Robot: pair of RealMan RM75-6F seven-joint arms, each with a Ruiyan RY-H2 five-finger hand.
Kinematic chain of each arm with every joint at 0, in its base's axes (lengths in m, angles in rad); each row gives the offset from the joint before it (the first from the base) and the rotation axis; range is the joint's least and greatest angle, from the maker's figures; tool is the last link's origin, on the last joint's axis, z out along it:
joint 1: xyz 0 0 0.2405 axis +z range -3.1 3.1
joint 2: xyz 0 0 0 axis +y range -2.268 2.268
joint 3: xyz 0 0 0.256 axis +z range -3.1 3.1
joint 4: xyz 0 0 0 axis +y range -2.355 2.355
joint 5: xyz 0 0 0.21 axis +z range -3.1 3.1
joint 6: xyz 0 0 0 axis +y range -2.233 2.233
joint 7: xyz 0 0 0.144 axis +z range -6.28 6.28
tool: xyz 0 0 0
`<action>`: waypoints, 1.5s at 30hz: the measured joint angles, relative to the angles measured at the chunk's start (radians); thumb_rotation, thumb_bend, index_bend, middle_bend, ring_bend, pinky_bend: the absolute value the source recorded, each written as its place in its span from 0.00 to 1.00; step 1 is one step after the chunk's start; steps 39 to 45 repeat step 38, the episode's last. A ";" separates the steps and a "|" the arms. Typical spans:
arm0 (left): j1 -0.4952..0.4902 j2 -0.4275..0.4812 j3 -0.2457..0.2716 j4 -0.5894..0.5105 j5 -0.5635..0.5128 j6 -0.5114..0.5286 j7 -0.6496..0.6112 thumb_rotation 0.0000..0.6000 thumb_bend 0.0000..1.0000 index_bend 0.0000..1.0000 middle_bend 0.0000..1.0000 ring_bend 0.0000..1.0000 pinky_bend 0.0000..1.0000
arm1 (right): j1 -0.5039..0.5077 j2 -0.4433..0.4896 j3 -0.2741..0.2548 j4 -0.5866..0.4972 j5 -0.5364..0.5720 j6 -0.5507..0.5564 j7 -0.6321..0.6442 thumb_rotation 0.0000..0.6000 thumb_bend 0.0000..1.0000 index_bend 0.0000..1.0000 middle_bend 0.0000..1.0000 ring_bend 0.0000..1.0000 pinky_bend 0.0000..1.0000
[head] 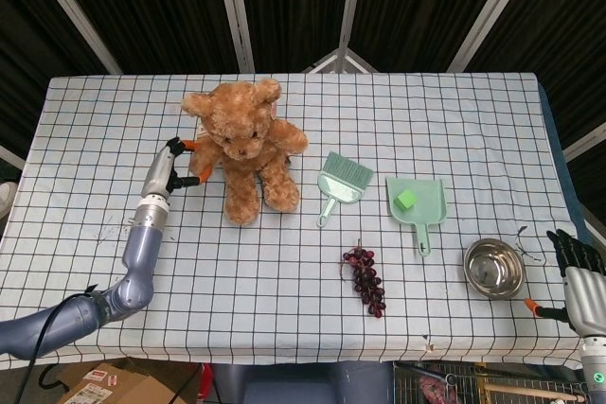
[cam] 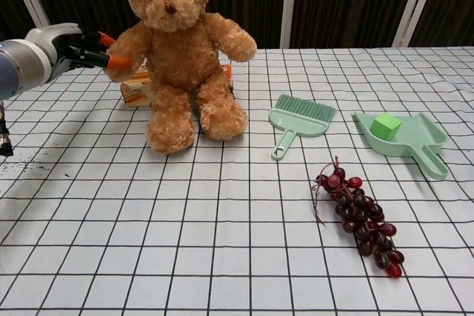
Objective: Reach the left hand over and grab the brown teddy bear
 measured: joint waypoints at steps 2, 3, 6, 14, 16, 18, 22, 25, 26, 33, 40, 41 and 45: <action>0.004 0.005 0.001 -0.001 0.006 -0.008 -0.008 1.00 0.34 0.29 0.24 0.00 0.00 | -0.001 0.001 0.001 -0.001 0.001 0.001 0.001 1.00 0.11 0.00 0.00 0.00 0.00; 0.007 0.008 0.002 -0.002 0.012 -0.014 -0.014 1.00 0.34 0.28 0.22 0.00 0.00 | -0.001 0.001 0.001 -0.001 0.001 0.002 0.002 1.00 0.11 0.00 0.00 0.00 0.00; 0.015 0.024 0.000 -0.018 0.025 -0.029 -0.036 1.00 0.31 0.25 0.18 0.00 0.00 | -0.002 0.001 0.001 0.000 0.002 0.003 0.004 1.00 0.11 0.00 0.00 0.00 0.00; 0.059 0.122 0.023 -0.139 0.047 -0.012 -0.010 1.00 0.22 0.19 0.09 0.00 0.00 | -0.003 0.006 0.001 -0.002 0.010 -0.003 0.010 1.00 0.11 0.00 0.00 0.00 0.00; 0.080 0.165 0.031 -0.204 0.047 0.008 0.005 1.00 0.22 0.19 0.09 0.00 0.00 | -0.003 0.007 0.001 -0.001 0.009 -0.002 0.013 1.00 0.10 0.00 0.00 0.00 0.00; 0.113 0.222 0.043 -0.286 0.055 0.035 0.016 1.00 0.22 0.19 0.09 0.00 0.00 | -0.005 0.008 0.000 -0.003 0.004 0.002 0.014 1.00 0.10 0.00 0.00 0.00 0.00; 0.212 0.360 0.101 -0.466 0.102 0.120 0.057 1.00 0.24 0.19 0.09 0.00 0.00 | -0.007 0.009 -0.002 -0.010 -0.009 0.009 0.016 1.00 0.11 0.00 0.00 0.00 0.00; 0.286 0.445 0.175 -0.556 0.158 0.243 0.138 1.00 0.26 0.20 0.09 0.00 0.00 | -0.008 0.011 -0.004 -0.020 -0.021 0.016 0.012 1.00 0.11 0.00 0.00 0.00 0.00; 0.306 0.454 0.194 -0.566 0.178 0.291 0.164 1.00 0.27 0.20 0.09 0.00 0.00 | -0.008 0.012 -0.005 -0.023 -0.025 0.018 0.012 1.00 0.11 0.00 0.00 0.00 0.00; 0.496 0.381 0.376 -0.490 0.472 0.722 0.305 1.00 0.28 0.21 0.09 0.00 0.00 | -0.017 0.018 -0.011 -0.038 -0.077 0.054 0.024 1.00 0.11 0.00 0.00 0.00 0.00; 0.605 0.348 0.480 -0.377 0.613 0.805 0.308 1.00 0.29 0.23 0.09 0.00 0.00 | -0.027 0.017 -0.013 -0.033 -0.114 0.095 0.036 1.00 0.11 0.00 0.00 0.00 0.00; 0.605 0.348 0.480 -0.377 0.613 0.805 0.308 1.00 0.29 0.23 0.09 0.00 0.00 | -0.027 0.017 -0.013 -0.033 -0.114 0.095 0.036 1.00 0.11 0.00 0.00 0.00 0.00; 0.605 0.348 0.480 -0.377 0.613 0.805 0.308 1.00 0.29 0.23 0.09 0.00 0.00 | -0.027 0.017 -0.013 -0.033 -0.114 0.095 0.036 1.00 0.11 0.00 0.00 0.00 0.00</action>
